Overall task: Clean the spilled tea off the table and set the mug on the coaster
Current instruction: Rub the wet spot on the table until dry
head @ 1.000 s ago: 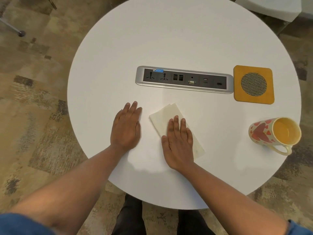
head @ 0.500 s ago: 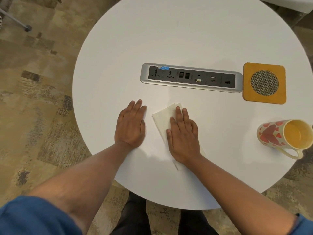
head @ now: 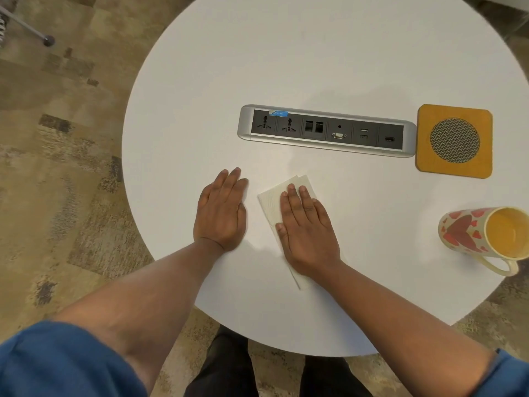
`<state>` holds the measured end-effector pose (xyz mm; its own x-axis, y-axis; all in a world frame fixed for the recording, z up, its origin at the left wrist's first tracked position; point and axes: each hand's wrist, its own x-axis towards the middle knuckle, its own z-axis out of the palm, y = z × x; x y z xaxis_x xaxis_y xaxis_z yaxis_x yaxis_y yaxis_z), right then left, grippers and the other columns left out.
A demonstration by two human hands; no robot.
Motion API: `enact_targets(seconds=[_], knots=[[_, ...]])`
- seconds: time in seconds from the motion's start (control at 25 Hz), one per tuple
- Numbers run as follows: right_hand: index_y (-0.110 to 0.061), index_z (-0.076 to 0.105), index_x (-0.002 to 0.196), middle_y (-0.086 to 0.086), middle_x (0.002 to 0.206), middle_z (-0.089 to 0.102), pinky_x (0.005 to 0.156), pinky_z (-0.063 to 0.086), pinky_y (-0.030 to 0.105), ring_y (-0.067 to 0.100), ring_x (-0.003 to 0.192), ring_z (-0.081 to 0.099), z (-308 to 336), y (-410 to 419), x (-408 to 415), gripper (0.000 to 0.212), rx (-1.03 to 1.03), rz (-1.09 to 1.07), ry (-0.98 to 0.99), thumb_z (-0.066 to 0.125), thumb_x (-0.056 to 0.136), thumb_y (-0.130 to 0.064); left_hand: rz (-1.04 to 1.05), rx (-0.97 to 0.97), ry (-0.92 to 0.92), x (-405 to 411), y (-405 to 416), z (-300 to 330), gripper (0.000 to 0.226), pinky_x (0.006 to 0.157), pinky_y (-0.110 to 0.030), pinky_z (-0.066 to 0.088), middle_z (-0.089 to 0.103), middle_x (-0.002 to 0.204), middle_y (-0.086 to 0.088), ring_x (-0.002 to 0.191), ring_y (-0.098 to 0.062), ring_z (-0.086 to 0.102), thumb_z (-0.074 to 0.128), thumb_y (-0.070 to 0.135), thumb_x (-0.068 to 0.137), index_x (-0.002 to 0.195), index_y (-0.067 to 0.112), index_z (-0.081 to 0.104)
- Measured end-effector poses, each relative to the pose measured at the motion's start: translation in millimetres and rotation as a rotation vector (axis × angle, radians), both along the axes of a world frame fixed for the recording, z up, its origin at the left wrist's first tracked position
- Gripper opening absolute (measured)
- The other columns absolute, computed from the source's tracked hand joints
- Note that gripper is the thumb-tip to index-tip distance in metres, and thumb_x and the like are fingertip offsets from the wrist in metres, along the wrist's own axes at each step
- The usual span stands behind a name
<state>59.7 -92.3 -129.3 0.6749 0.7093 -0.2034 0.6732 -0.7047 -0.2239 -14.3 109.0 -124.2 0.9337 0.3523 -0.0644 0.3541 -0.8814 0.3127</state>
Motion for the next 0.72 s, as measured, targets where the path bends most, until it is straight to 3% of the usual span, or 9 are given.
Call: enact_targets(seconds=[0.44, 0.72], knots=[[-0.013, 0.017, 0.158, 0.007, 0.167, 0.013, 0.123, 0.012, 0.045, 0.026, 0.155, 0.003, -4, -2, 1, 0.064, -0.004, 0.026, -0.01, 0.027, 0.103, -0.043, 0.004, -0.005, 0.007, -1, -3, -1, 0.055, 0.119, -0.046, 0.027, 0.043, 0.161, -0.007, 0.152, -0.031, 0.033, 0.046, 0.016, 0.09, 0.144, 0.012, 0.053], [-0.015, 0.013, 0.159, 0.007, 0.169, 0.004, 0.123, 0.008, 0.048, 0.025, 0.154, -0.006, 8, -12, 9, 0.074, -0.012, 0.179, 0.065, 0.034, 0.094, -0.046, 0.009, -0.017, 0.024, -1, -3, 0, 0.056, 0.119, -0.046, 0.025, 0.041, 0.162, -0.007, 0.153, -0.031, 0.031, 0.045, 0.016, 0.09, 0.145, 0.012, 0.051]])
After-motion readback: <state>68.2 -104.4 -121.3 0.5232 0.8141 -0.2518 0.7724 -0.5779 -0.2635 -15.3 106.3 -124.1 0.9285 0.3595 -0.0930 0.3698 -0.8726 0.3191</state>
